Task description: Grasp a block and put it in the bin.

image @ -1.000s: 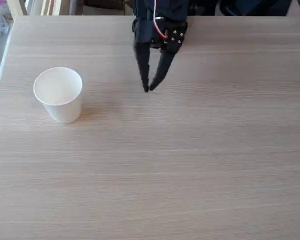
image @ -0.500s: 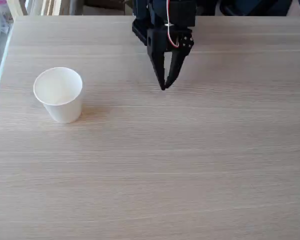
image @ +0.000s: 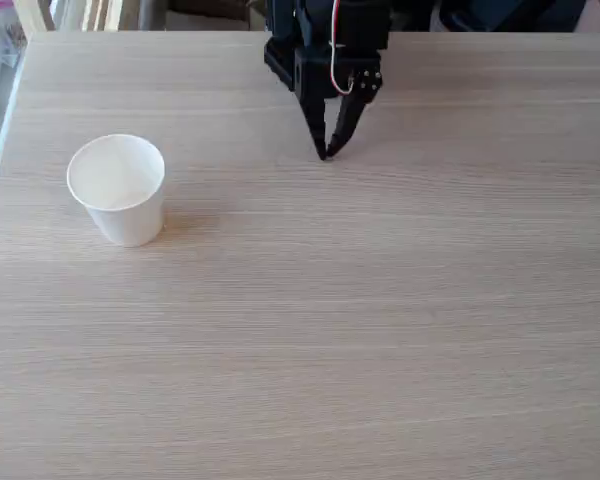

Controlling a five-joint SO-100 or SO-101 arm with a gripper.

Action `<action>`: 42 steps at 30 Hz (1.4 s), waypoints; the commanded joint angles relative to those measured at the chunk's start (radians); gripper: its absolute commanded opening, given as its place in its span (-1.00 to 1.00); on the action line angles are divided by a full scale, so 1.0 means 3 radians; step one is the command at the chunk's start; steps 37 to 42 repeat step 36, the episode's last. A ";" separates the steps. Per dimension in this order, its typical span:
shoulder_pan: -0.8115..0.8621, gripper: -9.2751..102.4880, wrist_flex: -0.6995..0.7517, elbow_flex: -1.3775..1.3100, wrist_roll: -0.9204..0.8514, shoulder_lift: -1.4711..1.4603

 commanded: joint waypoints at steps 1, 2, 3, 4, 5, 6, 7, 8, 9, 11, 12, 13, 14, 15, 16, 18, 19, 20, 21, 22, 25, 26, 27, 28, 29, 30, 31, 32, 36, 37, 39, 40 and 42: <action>-0.0005 -0.83 0.0026 0.0036 0.0031 0.0005; -0.0005 -0.83 0.0026 0.0036 0.0036 0.0005; 0.0000 -0.83 0.0026 0.0036 0.0036 0.0005; 0.0000 -0.83 0.0026 0.0036 0.0036 0.0005; 0.0000 -0.83 0.0026 0.0036 0.0041 0.0005; 0.0000 -0.82 0.0026 0.0036 0.0041 0.0005; 0.0005 -0.82 0.0026 0.0036 0.0041 0.0005; 0.0005 -0.82 0.0026 0.0036 0.0041 0.0005; 0.0005 -0.83 0.0026 0.0036 0.0041 0.0005; 0.0005 -0.83 0.0026 0.0036 0.0041 0.0005; 0.0005 -0.83 0.0026 0.0036 0.0041 0.0005; 0.0005 -0.83 0.0026 0.0036 0.0041 0.0005; 0.0005 -0.83 0.0026 0.0036 0.0041 0.0005; 0.0005 -0.83 0.0026 0.0036 0.0010 0.0005; 0.0005 -0.83 0.0026 0.0036 0.0010 0.0005; 0.0005 -0.83 0.0026 0.0036 0.0010 0.0005; 0.0005 -0.83 0.0026 0.0036 0.0010 0.0005; 0.0000 -0.83 0.0026 0.0036 0.0015 0.0005; -0.0005 -0.83 0.0026 0.0036 0.0015 0.0005; -0.0005 -0.83 0.0026 0.0036 0.0015 0.0005; -0.0005 -0.83 0.0026 0.0036 0.0015 0.0005; -0.0005 -0.83 0.0026 0.0036 0.0015 0.0005; -0.0005 -0.83 0.0026 0.0036 0.0015 0.0005; -0.0020 -0.83 0.0026 0.0036 0.0015 0.0005; -0.0036 -0.83 0.0026 0.0036 0.0015 0.0005; -0.0036 -0.83 0.0026 0.0036 0.0015 0.0005; -0.0041 -0.83 0.0026 0.0036 0.0015 0.0005; -0.0041 -0.83 0.0026 0.0036 0.0015 0.0005; -0.0041 -0.83 0.0026 0.0036 0.0015 0.0005; -0.0041 -0.83 0.0026 0.0036 0.0015 0.0005; -0.0041 -0.83 0.0026 0.0036 0.0015 0.0005; -0.0041 -0.83 0.0026 0.0036 0.0015 0.0005; -0.0041 -0.83 0.0026 0.0036 0.0015 0.0005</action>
